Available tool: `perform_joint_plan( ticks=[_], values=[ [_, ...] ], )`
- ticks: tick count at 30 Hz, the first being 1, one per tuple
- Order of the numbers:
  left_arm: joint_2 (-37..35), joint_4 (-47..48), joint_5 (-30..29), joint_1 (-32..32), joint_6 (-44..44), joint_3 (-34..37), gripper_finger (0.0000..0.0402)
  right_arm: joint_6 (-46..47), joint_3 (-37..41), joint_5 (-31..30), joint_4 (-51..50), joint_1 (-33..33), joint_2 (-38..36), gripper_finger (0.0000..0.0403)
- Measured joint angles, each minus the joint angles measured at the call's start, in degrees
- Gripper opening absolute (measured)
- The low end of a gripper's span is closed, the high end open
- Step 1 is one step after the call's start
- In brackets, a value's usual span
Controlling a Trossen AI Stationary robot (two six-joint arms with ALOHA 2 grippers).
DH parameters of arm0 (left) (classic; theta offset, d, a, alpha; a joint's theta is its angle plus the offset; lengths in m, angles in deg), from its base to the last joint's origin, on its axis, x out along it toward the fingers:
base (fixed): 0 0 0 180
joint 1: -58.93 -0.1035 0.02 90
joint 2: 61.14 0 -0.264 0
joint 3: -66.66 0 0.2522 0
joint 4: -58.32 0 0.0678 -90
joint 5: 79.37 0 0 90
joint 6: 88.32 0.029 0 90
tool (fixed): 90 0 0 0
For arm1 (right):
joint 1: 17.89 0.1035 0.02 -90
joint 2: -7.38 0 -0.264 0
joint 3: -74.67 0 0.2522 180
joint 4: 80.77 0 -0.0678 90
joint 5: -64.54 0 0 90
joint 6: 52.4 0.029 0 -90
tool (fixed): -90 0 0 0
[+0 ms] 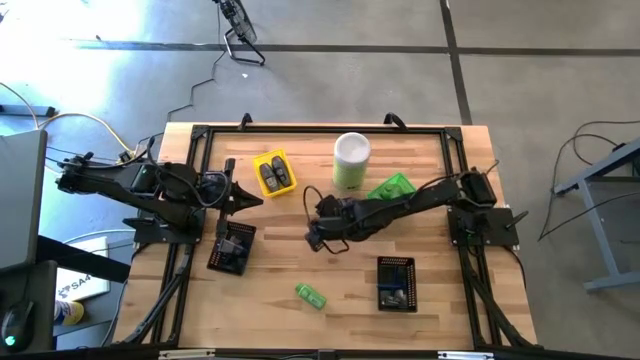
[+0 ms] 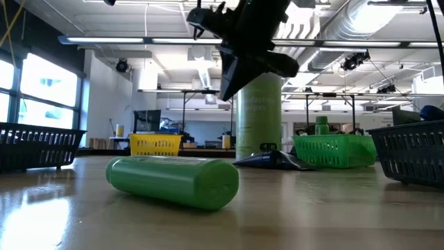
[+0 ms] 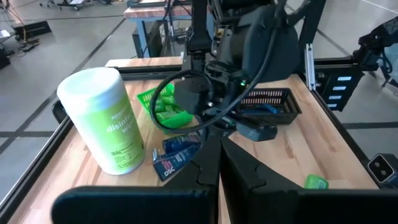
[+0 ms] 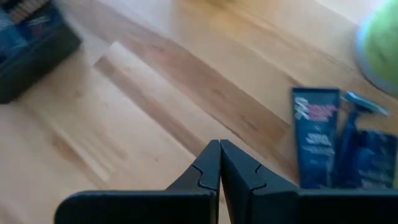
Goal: Pick & Place Travel size toiletries
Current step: Put the shave cream into the left black bin
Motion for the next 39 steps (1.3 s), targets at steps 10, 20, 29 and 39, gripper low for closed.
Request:
perform_joint_plan(
  ticks=[10, 20, 29, 39],
  values=[
    [0.01, 0.48, 0.0, 0.01, 0.0, -0.02, 0.0006, -9.28, 0.42, 5.0, 4.84, -1.66, -0.04, 0.0002],
    [0.02, 0.44, -0.02, -0.01, 0.0, -0.04, 0.0006, -6.54, 0.42, 6.76, 2.02, -2.35, -0.04, 0.0094],
    [0.02, 0.44, -0.02, 0.01, 0.0, -0.04, 0.0006, -7.92, 0.44, 6.14, 2.01, -2.34, -0.04, 0.0265],
    [0.04, 0.43, 0.0, 0.01, 0.01, -0.04, 0.0006, -0.24, 0.48, 5.68, -3.43, -2.98, -0.09, 0.0312]
  ],
)
